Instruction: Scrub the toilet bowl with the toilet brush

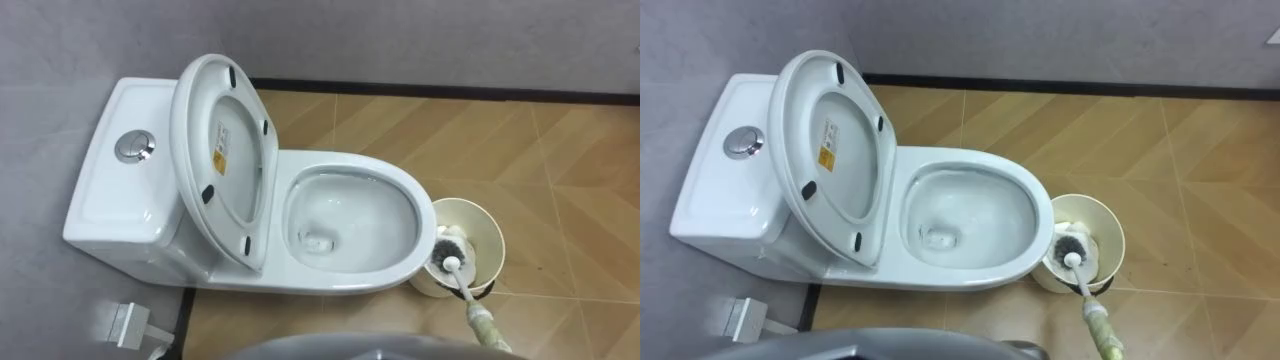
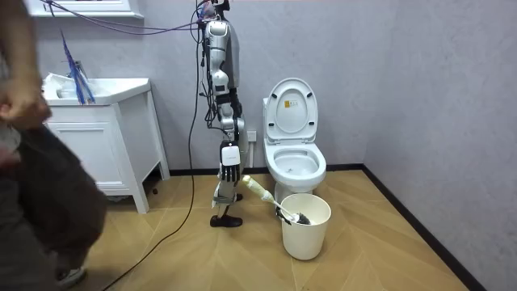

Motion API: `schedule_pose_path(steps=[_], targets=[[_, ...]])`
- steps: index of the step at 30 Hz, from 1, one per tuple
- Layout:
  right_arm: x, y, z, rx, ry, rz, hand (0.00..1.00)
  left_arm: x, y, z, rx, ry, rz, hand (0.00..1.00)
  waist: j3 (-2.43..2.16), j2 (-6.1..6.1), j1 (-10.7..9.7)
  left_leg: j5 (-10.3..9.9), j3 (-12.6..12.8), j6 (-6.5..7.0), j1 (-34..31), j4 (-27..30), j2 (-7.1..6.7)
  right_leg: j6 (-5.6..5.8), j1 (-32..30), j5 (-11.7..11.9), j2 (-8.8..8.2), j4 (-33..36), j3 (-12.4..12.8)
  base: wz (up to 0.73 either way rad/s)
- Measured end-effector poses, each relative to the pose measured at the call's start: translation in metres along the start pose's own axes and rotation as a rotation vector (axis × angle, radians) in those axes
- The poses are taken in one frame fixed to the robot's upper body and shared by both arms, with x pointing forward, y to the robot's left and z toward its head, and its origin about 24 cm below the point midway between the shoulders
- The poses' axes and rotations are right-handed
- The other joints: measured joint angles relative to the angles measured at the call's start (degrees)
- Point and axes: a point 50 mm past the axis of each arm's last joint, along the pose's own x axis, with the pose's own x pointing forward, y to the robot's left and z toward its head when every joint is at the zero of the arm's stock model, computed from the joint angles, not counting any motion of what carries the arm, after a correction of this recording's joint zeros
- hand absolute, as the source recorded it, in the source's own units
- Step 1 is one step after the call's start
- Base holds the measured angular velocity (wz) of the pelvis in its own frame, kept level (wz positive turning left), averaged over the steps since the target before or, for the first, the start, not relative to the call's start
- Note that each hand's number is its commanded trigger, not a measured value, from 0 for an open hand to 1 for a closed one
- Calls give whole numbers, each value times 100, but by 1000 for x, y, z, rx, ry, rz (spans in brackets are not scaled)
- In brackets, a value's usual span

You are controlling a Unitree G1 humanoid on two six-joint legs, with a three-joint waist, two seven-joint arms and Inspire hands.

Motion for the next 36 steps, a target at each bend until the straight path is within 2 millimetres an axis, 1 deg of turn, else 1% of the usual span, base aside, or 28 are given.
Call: schedule_pose_path(steps=[10,17,23,26,31,34,36], targets=[[0,0,0,-5,1,1,0,0,0,0,7,-1,0,0,-2,-4,1,0,13,0,0,0,0,0,-8,0,0,4,6,0],[0,-2,1,29,-1,-32,0,0,1,-1,5,3,25,0,-4,4,6,0,14,0,7,-1,1,0,-4,0,2,9,7,0],[0,-3,-5,225,30,-70,0,-1,-2,-5,-4,18,17,0,-3,13,-44,0,2,0,7,0,0,0,-6,0,0,9,13,0],[0,-8,-5,350,41,-108,0,-1,-3,-8,-9,25,16,0,-4,0,-153,0,2,0,6,-1,0,0,-7,0,0,10,10,0],[-1,-14,-6,489,51,-186,0,0,1,-5,-22,16,38,0,-7,-16,-231,0,34,0,2,-1,-1,1,-10,0,1,9,15,0],[-1,-19,-6,605,59,-243,0,0,4,-3,-28,-1,57,0,-9,-16,-287,0,46,0,1,0,1,1,-16,0,2,6,17,0],[-2,-27,-3,723,48,-297,0,0,7,-1,-44,-19,82,0,-11,-14,-329,0,62,0,0,0,2,0,-14,1,3,9,19,0]])
